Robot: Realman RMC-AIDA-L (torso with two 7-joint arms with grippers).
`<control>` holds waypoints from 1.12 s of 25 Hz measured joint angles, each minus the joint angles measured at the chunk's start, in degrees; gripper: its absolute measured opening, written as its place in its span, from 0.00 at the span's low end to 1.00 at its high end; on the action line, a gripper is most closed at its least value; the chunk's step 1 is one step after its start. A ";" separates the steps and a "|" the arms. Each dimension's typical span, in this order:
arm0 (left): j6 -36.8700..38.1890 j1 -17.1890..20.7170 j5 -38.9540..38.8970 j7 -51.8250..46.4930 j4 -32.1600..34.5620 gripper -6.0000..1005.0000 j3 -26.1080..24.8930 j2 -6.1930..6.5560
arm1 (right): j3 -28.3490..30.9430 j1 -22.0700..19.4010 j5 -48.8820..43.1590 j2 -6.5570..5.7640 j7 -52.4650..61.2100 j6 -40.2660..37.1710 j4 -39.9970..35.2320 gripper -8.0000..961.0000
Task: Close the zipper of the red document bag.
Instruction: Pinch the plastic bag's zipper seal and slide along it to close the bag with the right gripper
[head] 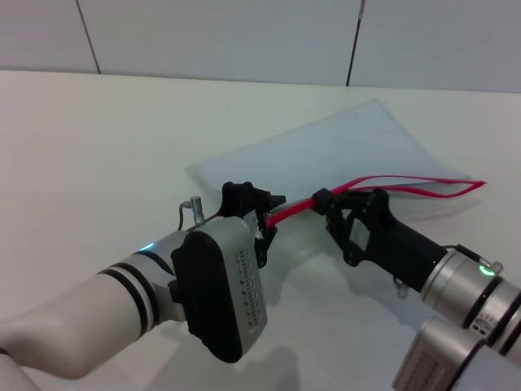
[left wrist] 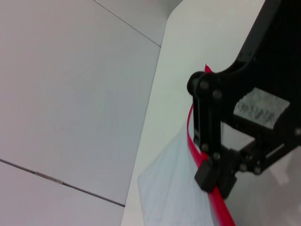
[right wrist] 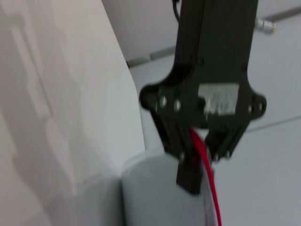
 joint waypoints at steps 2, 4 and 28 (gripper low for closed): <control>0.01 0.03 0.00 0.02 0.00 0.15 0.05 0.05 | 1.05 -0.80 0.02 -0.10 0.00 0.34 -0.30 0.08; 0.02 0.10 0.00 0.03 0.00 0.16 0.06 0.07 | 2.11 -1.45 0.04 -0.18 0.00 0.60 -0.58 0.07; -0.58 0.06 0.01 0.07 -0.14 0.18 0.85 0.11 | 6.60 -2.82 21.64 -0.17 1.77 10.40 -11.78 0.07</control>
